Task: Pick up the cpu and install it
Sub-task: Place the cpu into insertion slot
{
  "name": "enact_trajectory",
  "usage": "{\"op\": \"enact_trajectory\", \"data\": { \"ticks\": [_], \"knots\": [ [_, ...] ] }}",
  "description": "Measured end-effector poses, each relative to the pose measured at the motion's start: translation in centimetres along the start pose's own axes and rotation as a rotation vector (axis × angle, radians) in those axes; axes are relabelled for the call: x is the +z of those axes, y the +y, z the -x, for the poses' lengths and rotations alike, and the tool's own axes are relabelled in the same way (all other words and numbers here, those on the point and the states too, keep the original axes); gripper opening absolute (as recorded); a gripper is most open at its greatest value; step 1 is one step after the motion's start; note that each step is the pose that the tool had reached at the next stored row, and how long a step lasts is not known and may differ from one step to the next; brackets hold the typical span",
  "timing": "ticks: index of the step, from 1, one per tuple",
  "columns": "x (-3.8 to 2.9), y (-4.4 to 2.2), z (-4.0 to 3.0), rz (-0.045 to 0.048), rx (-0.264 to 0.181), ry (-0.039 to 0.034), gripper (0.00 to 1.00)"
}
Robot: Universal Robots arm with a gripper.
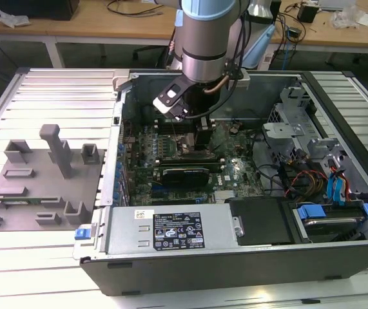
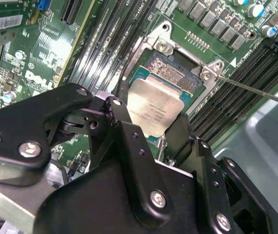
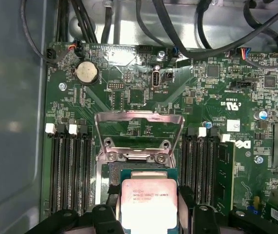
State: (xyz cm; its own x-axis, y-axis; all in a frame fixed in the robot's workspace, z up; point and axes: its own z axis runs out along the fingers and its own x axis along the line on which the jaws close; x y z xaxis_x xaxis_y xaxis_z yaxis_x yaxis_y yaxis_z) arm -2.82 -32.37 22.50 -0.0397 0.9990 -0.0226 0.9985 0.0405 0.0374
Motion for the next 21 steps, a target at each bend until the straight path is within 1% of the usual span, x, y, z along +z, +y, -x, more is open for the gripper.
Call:
{"op": "enact_trajectory", "data": {
  "ticks": [18,21],
  "knots": [
    [0.14,-0.10,-0.02,0.0001,0.000,0.0001,0.55],
    [0.43,-0.11,-0.03,0.0002,0.000,0.0003,0.55]
  ]
}}
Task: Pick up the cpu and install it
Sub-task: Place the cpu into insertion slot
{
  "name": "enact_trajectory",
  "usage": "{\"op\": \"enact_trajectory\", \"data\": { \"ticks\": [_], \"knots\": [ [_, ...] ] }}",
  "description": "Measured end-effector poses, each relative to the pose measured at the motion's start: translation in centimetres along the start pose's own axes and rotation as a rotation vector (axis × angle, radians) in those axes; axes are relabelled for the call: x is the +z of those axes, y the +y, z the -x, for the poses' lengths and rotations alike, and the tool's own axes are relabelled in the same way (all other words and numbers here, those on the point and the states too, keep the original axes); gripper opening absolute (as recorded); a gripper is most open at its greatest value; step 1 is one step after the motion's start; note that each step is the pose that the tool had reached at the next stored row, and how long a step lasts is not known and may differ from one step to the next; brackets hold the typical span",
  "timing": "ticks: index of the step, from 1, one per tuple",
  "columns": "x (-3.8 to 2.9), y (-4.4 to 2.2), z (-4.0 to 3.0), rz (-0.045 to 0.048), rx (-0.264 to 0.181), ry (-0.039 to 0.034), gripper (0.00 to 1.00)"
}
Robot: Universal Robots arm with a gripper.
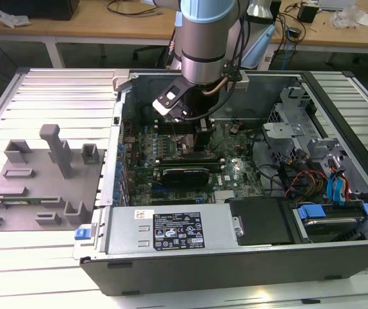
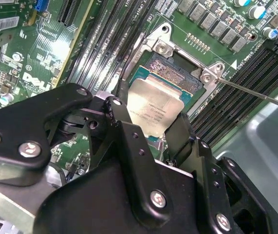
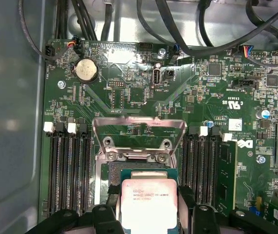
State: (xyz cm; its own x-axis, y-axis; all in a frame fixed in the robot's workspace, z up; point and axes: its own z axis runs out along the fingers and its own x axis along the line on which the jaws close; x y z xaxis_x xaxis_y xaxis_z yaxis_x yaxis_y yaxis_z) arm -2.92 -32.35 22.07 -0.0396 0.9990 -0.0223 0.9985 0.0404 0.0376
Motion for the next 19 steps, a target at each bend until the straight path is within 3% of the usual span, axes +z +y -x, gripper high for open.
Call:
{"op": "enact_trajectory", "data": {
  "ticks": [7,12,19],
  "knots": [
    [0.24,-0.12,-0.62,0.0000,-0.001,-0.0019,0.55],
    [0.85,-0.29,-0.64,-0.0007,-0.001,-0.0143,0.55],
    [1.61,-0.33,-0.82,-0.0006,-0.001,-0.0150,0.55]
  ]
}}
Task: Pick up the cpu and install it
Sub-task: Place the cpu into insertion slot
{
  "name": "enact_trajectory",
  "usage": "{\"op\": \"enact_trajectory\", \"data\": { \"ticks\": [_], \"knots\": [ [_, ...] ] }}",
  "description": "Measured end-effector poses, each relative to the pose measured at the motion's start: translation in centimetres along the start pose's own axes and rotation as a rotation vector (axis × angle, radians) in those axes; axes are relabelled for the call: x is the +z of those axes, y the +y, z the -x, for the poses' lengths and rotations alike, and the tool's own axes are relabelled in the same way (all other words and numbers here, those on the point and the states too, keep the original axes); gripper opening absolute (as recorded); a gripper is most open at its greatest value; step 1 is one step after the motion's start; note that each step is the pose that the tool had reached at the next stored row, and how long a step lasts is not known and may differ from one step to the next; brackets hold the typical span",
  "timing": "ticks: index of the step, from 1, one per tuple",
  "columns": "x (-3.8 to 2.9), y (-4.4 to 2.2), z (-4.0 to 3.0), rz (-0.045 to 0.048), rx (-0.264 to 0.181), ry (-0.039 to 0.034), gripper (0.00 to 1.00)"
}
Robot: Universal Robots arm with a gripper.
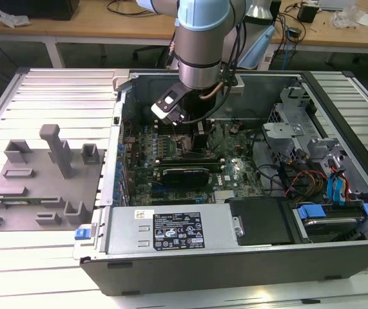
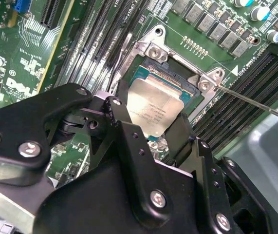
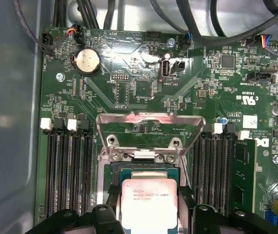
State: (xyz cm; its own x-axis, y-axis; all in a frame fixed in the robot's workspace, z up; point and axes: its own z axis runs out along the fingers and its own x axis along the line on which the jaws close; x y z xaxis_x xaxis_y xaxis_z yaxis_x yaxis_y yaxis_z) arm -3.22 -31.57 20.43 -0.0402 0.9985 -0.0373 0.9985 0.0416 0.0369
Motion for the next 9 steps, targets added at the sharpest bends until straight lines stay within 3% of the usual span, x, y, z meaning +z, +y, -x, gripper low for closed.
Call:
{"op": "enact_trajectory", "data": {
  "ticks": [9],
  "knots": [
    [0.54,-0.11,-0.35,0.0000,0.000,0.0001,0.55]
  ]
}}
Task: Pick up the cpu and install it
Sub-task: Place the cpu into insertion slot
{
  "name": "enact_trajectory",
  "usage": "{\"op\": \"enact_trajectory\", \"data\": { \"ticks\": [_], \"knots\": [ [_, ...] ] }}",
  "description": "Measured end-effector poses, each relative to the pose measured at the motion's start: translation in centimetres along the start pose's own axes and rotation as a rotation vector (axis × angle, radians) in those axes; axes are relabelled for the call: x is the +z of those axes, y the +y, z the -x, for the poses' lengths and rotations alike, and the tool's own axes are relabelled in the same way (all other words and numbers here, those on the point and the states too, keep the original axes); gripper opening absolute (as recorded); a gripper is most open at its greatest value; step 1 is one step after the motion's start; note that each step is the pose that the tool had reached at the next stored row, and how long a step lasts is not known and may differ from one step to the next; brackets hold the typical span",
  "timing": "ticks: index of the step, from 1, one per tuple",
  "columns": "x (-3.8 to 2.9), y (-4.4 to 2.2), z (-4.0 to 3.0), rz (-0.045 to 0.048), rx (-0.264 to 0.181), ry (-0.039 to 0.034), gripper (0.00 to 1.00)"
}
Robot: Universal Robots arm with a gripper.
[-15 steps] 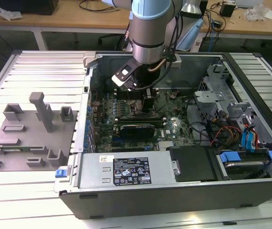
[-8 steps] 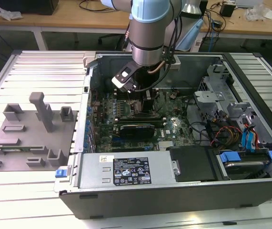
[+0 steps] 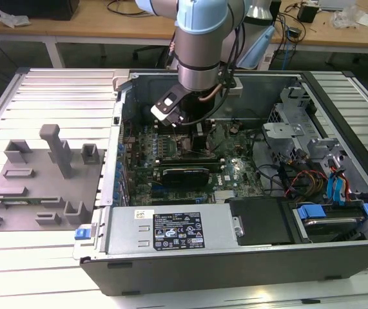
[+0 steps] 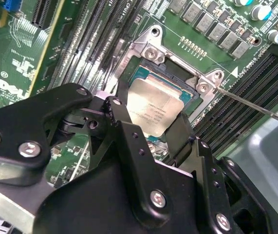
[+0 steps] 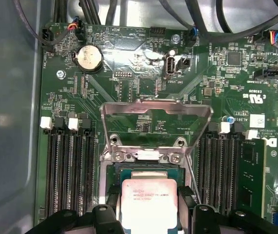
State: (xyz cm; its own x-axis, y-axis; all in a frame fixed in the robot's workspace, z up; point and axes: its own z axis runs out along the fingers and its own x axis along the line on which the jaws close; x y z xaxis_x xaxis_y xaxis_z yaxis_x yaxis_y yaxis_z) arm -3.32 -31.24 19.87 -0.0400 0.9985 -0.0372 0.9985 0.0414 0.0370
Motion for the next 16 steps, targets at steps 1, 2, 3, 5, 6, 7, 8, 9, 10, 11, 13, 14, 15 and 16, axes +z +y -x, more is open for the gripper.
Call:
{"op": "enact_trajectory", "data": {
  "ticks": [1,2,3,5,6,7,8,9,10,11,13,14,15,16],
  "knots": [
    [0.05,-0.02,-0.01,-0.0001,0.001,-0.0001,0.55],
    [0.08,-0.03,-0.01,-0.0003,0.003,-0.0004,0.55],
    [0.13,-0.05,-0.01,-0.0009,0.015,-0.0011,0.55],
    [0.17,-0.06,-0.02,-0.0014,0.031,-0.0014,0.55],
    [0.17,-0.06,-0.02,-0.0016,0.034,-0.0016,0.55],
    [0.19,-0.06,-0.02,-0.0015,0.034,-0.0011,0.55],
    [0.23,-0.07,-0.02,-0.0015,0.035,0.0017,0.55],
    [0.26,-0.07,-0.03,-0.0014,0.035,0.0043,0.55],
    [0.29,-0.06,-0.04,-0.0013,0.035,0.0070,0.55],
    [0.30,-0.06,-0.04,-0.0012,0.035,0.0084,0.55],
    [0.32,-0.06,-0.04,-0.0011,0.035,0.0098,0.55],
    [0.33,-0.06,-0.04,-0.0011,0.035,0.0101,0.55],
    [0.33,-0.06,-0.04,-0.0012,0.035,0.0101,0.55],
    [0.33,-0.06,-0.04,-0.0012,0.035,0.0100,0.55]
  ]
}}
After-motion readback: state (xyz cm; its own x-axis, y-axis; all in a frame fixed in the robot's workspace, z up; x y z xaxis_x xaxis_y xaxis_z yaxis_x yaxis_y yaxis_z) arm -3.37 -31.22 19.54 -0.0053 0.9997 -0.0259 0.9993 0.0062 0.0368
